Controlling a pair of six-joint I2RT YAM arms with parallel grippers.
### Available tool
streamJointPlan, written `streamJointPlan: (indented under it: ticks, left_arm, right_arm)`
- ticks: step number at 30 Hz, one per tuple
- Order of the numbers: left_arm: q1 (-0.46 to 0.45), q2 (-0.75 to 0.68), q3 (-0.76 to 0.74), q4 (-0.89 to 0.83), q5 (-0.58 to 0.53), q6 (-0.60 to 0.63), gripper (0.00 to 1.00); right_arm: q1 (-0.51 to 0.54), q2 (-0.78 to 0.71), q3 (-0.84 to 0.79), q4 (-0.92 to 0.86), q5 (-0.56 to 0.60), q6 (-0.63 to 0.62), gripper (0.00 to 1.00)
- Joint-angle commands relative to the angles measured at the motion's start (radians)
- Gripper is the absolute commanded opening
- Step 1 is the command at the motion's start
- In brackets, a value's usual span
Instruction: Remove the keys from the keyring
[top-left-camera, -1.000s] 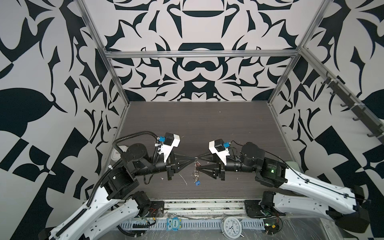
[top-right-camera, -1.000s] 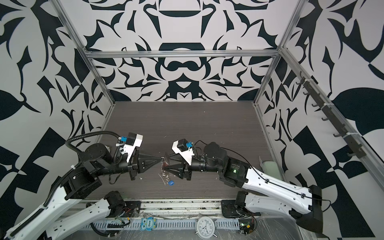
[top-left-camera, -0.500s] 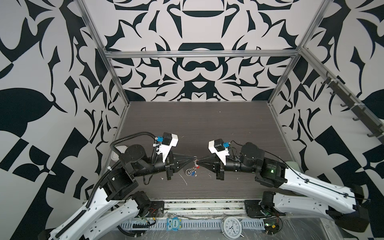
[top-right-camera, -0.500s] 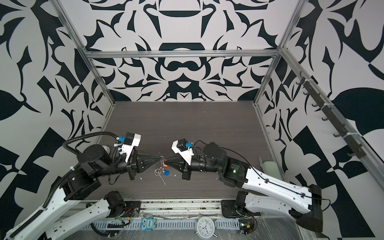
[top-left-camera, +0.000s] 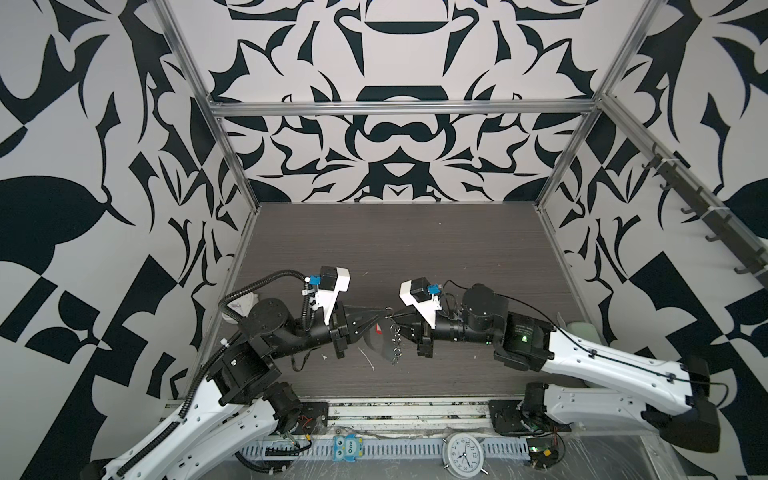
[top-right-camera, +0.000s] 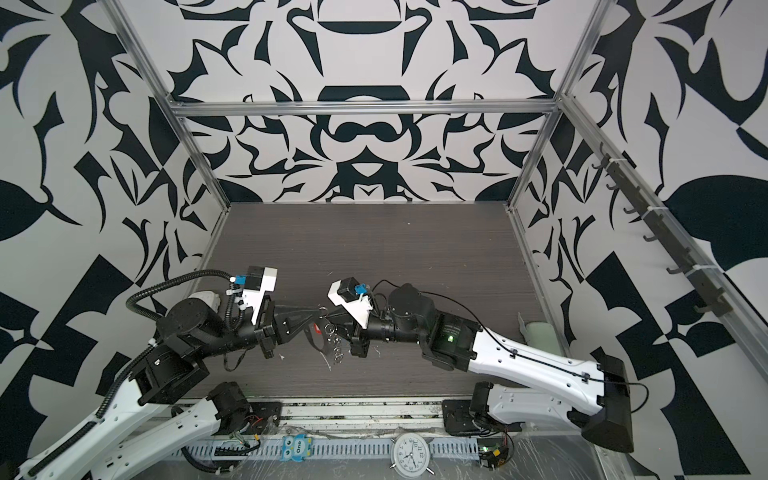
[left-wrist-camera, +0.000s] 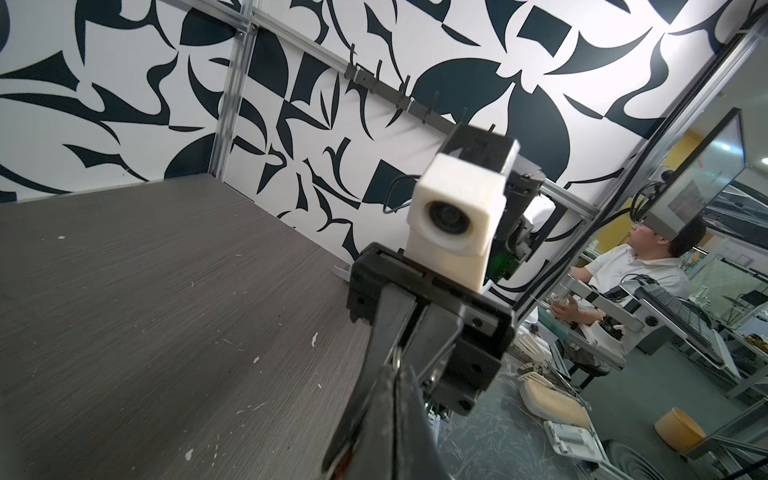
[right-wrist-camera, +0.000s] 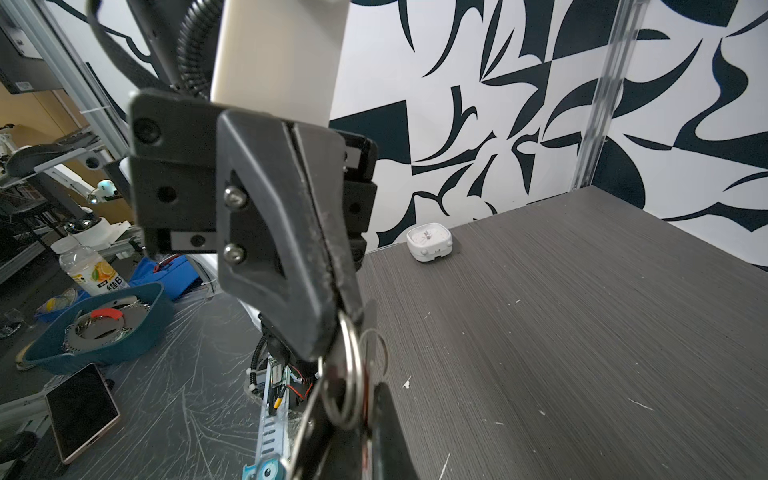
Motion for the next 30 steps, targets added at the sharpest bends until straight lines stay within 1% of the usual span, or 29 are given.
streamJointPlan:
  ticks: [1, 4, 7, 10, 13, 16, 22, 26, 30]
  left_arm:
    - [-0.002, -0.009, -0.018, 0.083, -0.022, -0.020, 0.00]
    - [-0.002, -0.014, -0.028, 0.087, -0.028, -0.020, 0.00]
    - [-0.002, -0.034, -0.028, 0.074, -0.040, -0.009, 0.00]
    - [-0.002, -0.059, -0.024, 0.053, -0.044, 0.010, 0.00]
    - [-0.002, -0.075, -0.024, 0.030, -0.052, 0.021, 0.00]
    - [-0.002, -0.088, -0.028, 0.009, -0.065, 0.026, 0.00]
    - [-0.002, -0.111, -0.044, -0.023, -0.116, 0.029, 0.00]
    - [-0.002, -0.128, -0.070, -0.022, -0.169, 0.027, 0.00]
    - [-0.002, -0.140, -0.094, 0.008, -0.192, 0.024, 0.00]
  right_arm:
    - [0.014, 0.012, 0.041, 0.124, -0.021, 0.011, 0.00]
    - [0.015, 0.020, 0.032, 0.160, -0.026, 0.022, 0.00]
    - [0.015, 0.013, 0.026, 0.143, -0.005, 0.023, 0.00]
    - [0.013, -0.009, -0.007, 0.111, 0.059, 0.019, 0.00]
    - [0.002, -0.041, -0.051, 0.073, 0.157, 0.025, 0.00]
    - [-0.061, -0.075, -0.103, 0.054, 0.208, 0.054, 0.00]
    - [-0.254, -0.086, -0.186, 0.007, 0.234, 0.166, 0.00]
    - [-0.346, -0.010, -0.201, -0.109, 0.236, 0.253, 0.00]
    - [-0.389, 0.091, -0.233, -0.186, 0.207, 0.324, 0.00]
